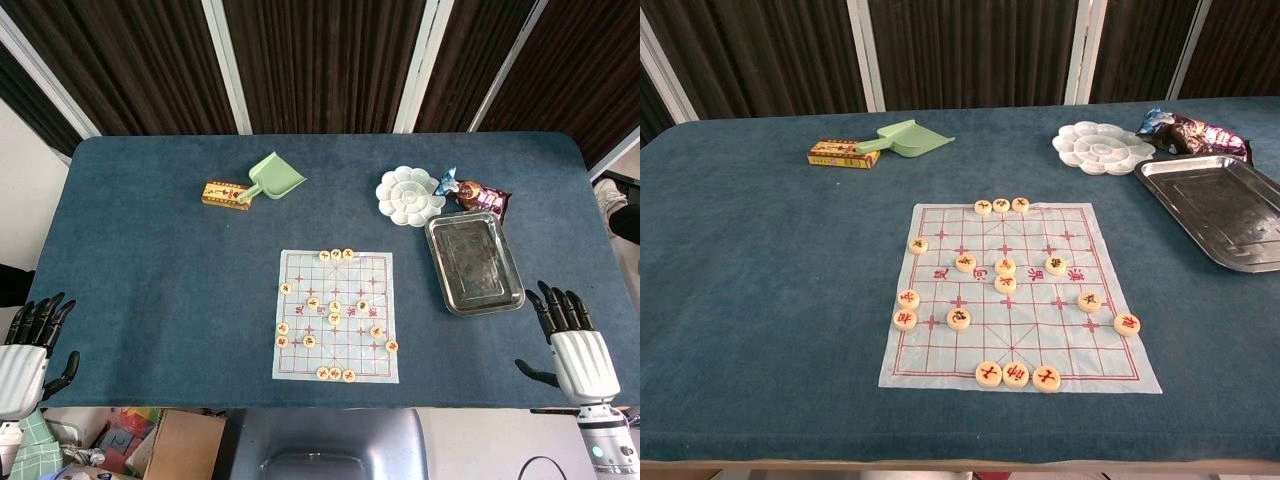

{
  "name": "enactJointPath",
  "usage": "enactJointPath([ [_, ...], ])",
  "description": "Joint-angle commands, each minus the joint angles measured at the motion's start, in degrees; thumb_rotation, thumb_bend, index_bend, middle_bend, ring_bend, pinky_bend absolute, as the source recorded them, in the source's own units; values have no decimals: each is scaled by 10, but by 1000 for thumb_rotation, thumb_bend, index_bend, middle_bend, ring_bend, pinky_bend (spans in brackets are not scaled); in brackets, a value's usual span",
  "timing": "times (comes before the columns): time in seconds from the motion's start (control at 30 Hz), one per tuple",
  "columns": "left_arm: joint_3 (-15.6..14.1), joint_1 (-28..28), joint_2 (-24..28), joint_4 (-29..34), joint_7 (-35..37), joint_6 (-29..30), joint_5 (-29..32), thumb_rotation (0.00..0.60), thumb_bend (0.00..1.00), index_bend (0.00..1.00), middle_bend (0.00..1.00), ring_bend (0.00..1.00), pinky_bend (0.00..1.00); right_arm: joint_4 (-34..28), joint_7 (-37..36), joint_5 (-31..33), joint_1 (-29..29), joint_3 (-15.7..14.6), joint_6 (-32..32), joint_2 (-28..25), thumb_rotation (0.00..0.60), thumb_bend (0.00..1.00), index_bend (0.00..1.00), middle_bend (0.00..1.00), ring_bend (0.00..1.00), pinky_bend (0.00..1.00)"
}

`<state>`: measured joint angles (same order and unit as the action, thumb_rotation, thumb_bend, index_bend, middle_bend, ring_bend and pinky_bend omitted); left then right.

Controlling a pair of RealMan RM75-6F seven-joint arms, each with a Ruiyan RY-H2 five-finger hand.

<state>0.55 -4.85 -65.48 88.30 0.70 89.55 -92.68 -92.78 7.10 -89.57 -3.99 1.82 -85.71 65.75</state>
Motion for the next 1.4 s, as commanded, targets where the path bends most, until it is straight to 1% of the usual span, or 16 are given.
enactJointPath([
  [0.03,0,-1,-1,0,-2,-1,-1,600,465,0,0,0,26,0,0,-1,-1,1,0,0,600,211,0,0,0,0],
  [0.13,-1,0,-2,3,-8,-1,-1,600,465,0,0,0,26,3,-1,-3,-3,0,4,1,600,210,0,0,0,0],
  [0.3,-4,2,-1,4,-2,8,-12,600,465,0,0,0,26,16,-14,-25,-16,0,6,10,600,210,0,0,0,0],
  [0.43,-4,-2,2,1,13,1,-9,600,464,0,0,0,26,12,-10,-43,-52,10,40,13,600,210,5,0,0,0],
  [0.5,-4,-4,4,-1,21,-5,-7,600,464,0,0,0,26,5,1,-52,-75,19,60,12,600,210,43,0,0,0],
  [0.67,0,-5,8,-3,34,-7,2,600,465,0,0,0,27,-7,22,-61,-156,58,131,27,600,211,249,0,0,0],
  [0.8,0,-4,14,-5,51,-5,3,600,463,0,0,0,26,8,38,-34,-224,94,198,58,600,242,352,0,0,0],
  [0.87,3,-2,17,-7,58,-3,8,600,464,0,0,0,26,17,51,-19,-248,105,225,72,600,273,396,0,0,0],
  [0.93,6,-1,18,-9,64,-2,14,600,463,0,0,0,27,25,71,0,-273,114,255,89,600,292,414,0,0,0],
  [1.03,9,1,21,-11,74,1,19,600,464,0,0,0,26,46,79,20,-304,120,288,115,600,330,420,0,0,0],
  [1.13,9,2,23,-14,85,4,18,600,464,0,0,0,26,72,88,37,-331,122,316,141,600,366,465,0,0,0],
  [1.27,8,1,25,-16,94,2,16,600,464,0,0,0,26,106,94,47,-359,116,342,173,600,397,514,0,0,0],
  [1.4,7,0,26,-17,99,1,15,600,463,0,0,0,26,140,106,58,-379,108,358,203,600,407,535,0,0,0],
])
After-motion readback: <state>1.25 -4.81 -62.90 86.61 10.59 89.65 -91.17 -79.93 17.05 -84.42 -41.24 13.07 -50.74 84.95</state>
